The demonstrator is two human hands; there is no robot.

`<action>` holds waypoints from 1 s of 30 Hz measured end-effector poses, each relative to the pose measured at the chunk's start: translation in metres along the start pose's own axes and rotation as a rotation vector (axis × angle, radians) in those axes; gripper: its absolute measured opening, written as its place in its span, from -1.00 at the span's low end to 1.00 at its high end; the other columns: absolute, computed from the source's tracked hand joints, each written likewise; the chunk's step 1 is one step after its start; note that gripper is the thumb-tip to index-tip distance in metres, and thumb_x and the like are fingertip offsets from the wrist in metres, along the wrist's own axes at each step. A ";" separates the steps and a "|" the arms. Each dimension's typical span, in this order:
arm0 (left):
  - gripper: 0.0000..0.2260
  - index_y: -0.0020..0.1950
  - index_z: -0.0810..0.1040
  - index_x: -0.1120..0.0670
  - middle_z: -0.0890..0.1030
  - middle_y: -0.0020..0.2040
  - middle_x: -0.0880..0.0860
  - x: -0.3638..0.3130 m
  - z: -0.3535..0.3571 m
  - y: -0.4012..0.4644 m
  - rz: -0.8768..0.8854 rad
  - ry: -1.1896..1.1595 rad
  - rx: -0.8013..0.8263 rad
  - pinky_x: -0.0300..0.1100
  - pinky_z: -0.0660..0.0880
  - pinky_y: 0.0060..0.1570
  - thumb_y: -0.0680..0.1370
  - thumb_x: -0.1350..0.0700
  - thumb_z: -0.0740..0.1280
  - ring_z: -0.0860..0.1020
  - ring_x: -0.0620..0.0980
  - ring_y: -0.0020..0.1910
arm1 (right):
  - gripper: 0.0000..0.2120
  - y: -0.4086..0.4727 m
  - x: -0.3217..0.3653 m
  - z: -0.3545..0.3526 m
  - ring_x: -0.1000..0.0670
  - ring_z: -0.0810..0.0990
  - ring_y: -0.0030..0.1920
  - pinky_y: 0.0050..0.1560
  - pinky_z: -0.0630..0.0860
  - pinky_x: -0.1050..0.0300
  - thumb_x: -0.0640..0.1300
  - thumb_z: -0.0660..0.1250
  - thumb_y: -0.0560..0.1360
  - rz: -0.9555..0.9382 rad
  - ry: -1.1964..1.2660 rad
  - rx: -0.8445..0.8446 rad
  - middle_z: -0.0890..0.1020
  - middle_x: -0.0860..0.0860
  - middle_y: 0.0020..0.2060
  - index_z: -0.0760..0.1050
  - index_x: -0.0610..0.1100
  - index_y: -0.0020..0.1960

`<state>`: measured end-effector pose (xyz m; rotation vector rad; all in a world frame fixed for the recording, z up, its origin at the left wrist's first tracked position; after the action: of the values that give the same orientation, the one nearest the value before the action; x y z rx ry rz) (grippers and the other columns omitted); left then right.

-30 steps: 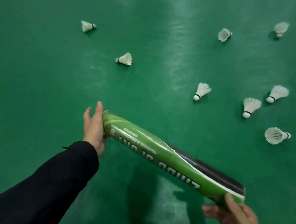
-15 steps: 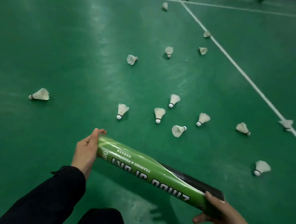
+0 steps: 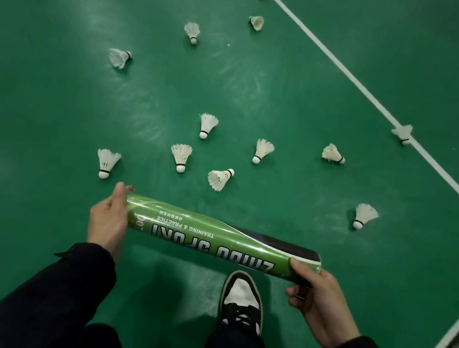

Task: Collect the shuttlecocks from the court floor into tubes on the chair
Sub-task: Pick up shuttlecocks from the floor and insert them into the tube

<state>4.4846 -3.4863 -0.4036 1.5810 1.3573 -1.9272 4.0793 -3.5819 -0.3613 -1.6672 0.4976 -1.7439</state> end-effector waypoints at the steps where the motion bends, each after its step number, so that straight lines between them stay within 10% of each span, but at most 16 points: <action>1: -0.61 0.24 0.63 0.11 0.69 0.10 0.19 0.003 0.007 0.004 -0.006 0.004 0.002 0.02 0.56 0.21 0.72 -0.14 0.17 0.65 0.11 0.09 | -0.71 0.009 0.003 -0.003 0.03 0.54 -0.50 -0.57 0.46 0.25 -0.12 0.46 0.42 0.009 0.000 0.016 0.68 -0.05 -0.25 0.58 -0.24 0.09; 8: -0.61 0.23 0.61 0.11 0.68 0.04 0.17 0.011 0.028 0.010 -0.025 0.034 0.006 0.02 0.55 0.21 0.72 -0.15 0.15 0.63 0.06 0.03 | -0.33 0.035 0.005 -0.017 0.00 0.59 -0.52 -0.55 0.53 0.19 0.10 0.72 0.13 0.036 -0.040 0.080 0.71 -0.10 -0.19 0.61 -0.25 0.07; 13: -0.57 0.29 0.61 0.13 0.70 0.06 0.15 0.002 0.027 0.015 -0.002 0.041 0.017 0.03 0.54 0.27 0.72 -0.16 0.15 0.66 0.09 0.08 | -0.69 0.029 -0.002 -0.011 0.02 0.54 -0.57 -0.59 0.49 0.23 -0.09 0.42 0.44 0.081 0.008 0.113 0.69 -0.07 -0.22 0.58 -0.26 0.09; 30: -0.74 0.01 0.53 0.08 0.57 -0.03 0.07 0.024 -0.019 0.012 -0.077 -0.113 -0.172 -0.11 0.55 -0.14 0.68 -0.11 0.28 0.55 -0.03 -0.12 | -0.66 0.060 0.017 0.019 0.05 0.50 -0.47 -0.50 0.51 0.22 0.04 0.38 0.56 -0.034 0.027 -0.014 0.63 0.03 -0.30 0.55 -0.21 0.18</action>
<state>4.4961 -3.4691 -0.4296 1.3385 1.5117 -1.8561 4.1101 -3.6330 -0.3880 -1.6730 0.4977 -1.7930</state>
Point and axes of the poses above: each hand's wrist, its own y-axis towards the middle knuckle, its own z-axis out of the palm, x = y × z, the point moved 10 cm from there along y, towards the middle knuckle
